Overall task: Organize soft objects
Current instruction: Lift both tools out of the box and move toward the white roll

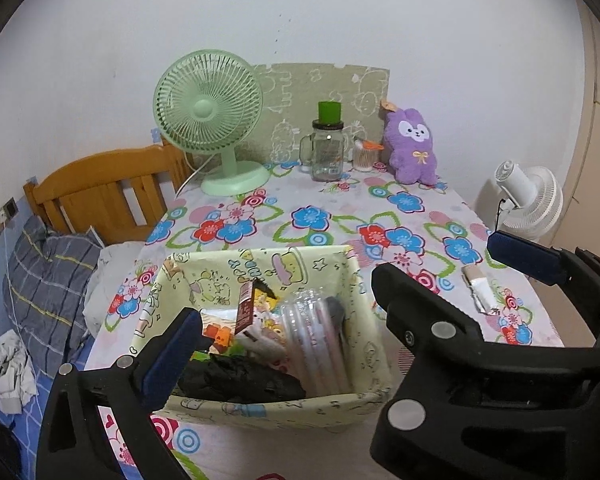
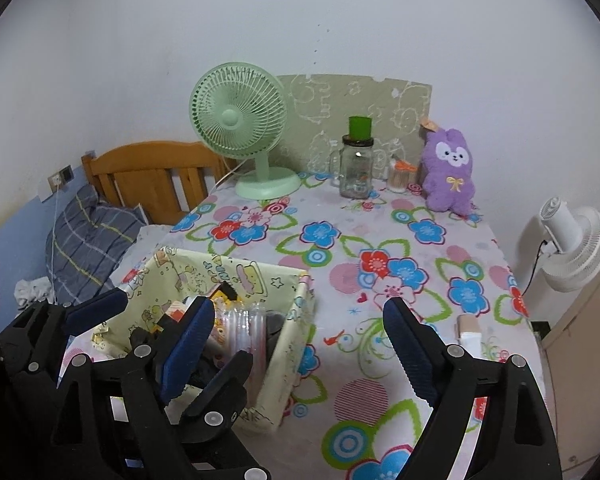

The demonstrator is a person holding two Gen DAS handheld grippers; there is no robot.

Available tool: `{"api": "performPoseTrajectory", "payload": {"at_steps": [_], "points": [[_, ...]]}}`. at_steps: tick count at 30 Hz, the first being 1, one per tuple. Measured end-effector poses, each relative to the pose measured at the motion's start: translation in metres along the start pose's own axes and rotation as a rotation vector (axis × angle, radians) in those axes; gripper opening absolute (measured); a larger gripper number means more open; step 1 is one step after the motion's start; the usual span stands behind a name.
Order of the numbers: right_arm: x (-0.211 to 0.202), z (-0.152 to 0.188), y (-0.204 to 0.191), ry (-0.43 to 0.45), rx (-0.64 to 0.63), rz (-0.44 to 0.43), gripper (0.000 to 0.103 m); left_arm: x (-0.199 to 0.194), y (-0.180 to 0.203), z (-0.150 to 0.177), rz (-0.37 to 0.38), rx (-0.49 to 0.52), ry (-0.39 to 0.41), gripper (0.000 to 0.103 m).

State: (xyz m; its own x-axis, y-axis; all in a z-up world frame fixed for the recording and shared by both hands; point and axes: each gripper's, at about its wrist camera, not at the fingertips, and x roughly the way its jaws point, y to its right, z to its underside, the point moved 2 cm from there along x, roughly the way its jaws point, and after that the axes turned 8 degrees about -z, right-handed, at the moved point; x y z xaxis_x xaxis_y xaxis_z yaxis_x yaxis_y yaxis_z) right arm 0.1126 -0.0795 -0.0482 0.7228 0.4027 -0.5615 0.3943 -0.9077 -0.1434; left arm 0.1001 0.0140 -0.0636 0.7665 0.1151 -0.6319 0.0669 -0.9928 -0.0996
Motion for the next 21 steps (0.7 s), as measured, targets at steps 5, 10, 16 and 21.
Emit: {"api": "performPoseTrajectory", "payload": {"at_steps": [5,10,16,21], "points": [[-0.017,0.0,0.009,0.033,0.007,0.02,0.095,-0.013,0.011,-0.002,0.013,0.012,0.027,0.103],[-0.033,0.001,0.02,0.059,0.017,0.037,0.098,-0.024,0.025,-0.004,0.028,0.013,0.058,0.103],[-0.049,0.006,0.036,0.077,0.038,0.056,0.1,-0.034,0.043,-0.005,0.03,0.004,0.089,0.103],[-0.057,0.012,0.053,0.072,0.069,0.066,0.1,-0.035,0.063,-0.004,0.041,0.015,0.077,0.103]]}}
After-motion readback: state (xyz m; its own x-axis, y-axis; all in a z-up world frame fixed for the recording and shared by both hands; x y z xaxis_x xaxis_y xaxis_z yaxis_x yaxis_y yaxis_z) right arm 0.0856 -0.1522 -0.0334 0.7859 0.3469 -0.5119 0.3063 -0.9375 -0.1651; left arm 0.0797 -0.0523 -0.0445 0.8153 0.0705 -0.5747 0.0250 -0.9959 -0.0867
